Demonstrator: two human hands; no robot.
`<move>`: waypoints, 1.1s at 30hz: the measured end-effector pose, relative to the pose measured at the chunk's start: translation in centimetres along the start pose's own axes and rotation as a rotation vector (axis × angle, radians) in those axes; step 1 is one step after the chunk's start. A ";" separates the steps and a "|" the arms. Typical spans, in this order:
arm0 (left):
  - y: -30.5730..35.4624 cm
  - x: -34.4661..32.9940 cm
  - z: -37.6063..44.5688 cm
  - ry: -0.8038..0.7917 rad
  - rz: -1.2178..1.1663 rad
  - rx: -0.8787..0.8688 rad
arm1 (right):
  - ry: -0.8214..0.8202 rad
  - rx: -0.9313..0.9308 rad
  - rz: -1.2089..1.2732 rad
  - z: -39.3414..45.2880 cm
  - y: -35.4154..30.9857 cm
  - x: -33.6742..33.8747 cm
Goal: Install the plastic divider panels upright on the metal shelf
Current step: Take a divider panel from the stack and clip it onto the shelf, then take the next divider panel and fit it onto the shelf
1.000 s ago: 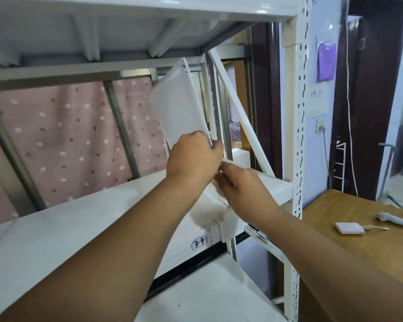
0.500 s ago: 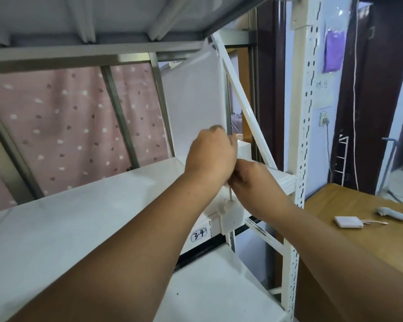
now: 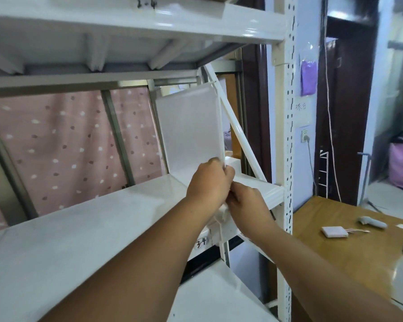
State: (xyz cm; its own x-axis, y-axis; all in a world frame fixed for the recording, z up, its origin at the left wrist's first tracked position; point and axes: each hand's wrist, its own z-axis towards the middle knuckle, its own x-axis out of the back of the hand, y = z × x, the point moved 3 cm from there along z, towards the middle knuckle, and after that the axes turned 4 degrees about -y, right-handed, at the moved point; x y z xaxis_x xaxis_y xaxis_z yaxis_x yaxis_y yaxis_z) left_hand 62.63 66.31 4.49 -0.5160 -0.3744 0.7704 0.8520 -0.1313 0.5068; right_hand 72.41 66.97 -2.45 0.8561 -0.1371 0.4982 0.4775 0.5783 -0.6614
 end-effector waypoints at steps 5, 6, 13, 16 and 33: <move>-3.0 1.6 -1.9 -0.237 0.088 0.005 | -0.121 -0.175 -0.492 0.6 -2.8 0.2; -4.0 2.5 -2.3 -0.243 0.149 0.012 | -0.135 -0.216 -0.542 0.6 -3.7 0.5; -12.5 9.3 -5.9 -0.280 0.462 0.149 | -0.337 -0.316 -0.955 -0.5 -11.2 0.3; -16.2 13.1 -8.0 -0.298 0.501 0.240 | -0.389 -0.148 -0.940 -0.4 -15.4 -2.7; -34.7 36.6 -25.3 -0.095 0.582 0.650 | -0.653 0.421 -0.712 -1.1 -32.2 -24.7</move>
State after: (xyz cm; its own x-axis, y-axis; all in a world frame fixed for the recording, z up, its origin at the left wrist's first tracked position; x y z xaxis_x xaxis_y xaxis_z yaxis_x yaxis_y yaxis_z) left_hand 16.41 33.96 5.33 -0.0451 -0.1376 0.9895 0.7777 0.6169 0.1212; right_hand 36.10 50.84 5.97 0.0728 -0.1678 0.9831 0.6140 0.7843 0.0884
